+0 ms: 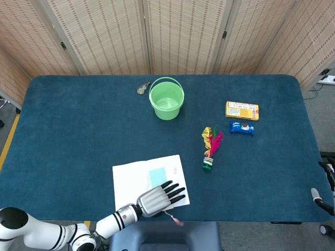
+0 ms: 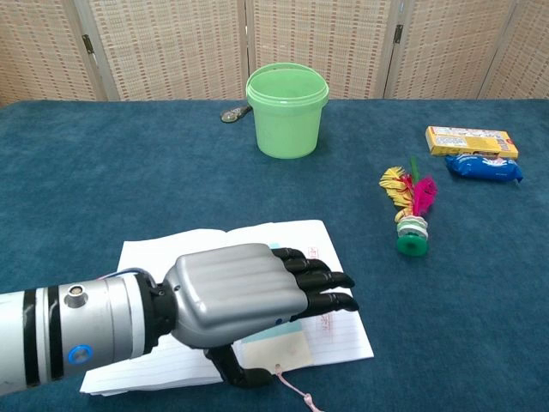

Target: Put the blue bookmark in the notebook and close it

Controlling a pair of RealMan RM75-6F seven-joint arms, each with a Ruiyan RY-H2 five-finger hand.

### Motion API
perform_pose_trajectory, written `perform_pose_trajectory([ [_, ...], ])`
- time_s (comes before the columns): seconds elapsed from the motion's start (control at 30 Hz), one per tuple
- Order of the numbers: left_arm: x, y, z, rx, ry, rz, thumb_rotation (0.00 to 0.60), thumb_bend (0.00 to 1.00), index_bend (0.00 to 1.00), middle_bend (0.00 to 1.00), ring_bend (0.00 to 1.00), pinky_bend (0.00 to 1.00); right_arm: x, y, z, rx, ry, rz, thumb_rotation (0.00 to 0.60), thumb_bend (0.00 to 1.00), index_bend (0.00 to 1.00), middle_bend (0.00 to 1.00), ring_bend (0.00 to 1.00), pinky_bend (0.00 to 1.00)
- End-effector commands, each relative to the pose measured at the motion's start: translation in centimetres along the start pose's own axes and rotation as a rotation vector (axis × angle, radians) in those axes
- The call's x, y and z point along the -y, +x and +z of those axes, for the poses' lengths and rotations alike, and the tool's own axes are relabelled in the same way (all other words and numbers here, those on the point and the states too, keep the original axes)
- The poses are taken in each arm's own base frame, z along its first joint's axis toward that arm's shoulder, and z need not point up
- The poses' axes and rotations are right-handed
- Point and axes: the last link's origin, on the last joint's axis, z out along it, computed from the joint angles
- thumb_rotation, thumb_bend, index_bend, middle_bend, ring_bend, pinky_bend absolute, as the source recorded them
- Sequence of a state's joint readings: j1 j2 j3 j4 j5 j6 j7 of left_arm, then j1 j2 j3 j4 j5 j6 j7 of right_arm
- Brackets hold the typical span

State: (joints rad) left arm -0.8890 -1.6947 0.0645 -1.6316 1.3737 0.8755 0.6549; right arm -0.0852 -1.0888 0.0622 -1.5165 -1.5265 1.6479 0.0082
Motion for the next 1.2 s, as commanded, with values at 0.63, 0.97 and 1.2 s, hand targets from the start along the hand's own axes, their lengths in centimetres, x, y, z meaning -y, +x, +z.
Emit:
perform_pose_trajectory([
  [0.63,-0.7,0.6,1.0,0.04,0.003,-0.051,0.6,0.32,0.09,0.0,0.0,0.14,-0.2,0.1,-0.2,-0.006,-0.005,0.004,0.6,0.26,0.16,0.09,0.09,0.14],
  [0.97,-1.7,0.8,-0.2,0.08,-0.039,-0.057,0.6,0.32,0.21,0.0,0.0,0.14,-0.2,0.1,-0.2,-0.005,-0.001,0.006,0.6,0.26,0.16,0.09,0.09,0.14],
  [1.2,-1.3,0.6,0.0,0.107,-0.018,-0.066,0.6,0.32,0.2,0.0,0.0,0.14,-0.3,0.2,-0.4,-0.009,-0.007,0.007,0.6,0.26,0.16,0.09,0.09,0.14],
])
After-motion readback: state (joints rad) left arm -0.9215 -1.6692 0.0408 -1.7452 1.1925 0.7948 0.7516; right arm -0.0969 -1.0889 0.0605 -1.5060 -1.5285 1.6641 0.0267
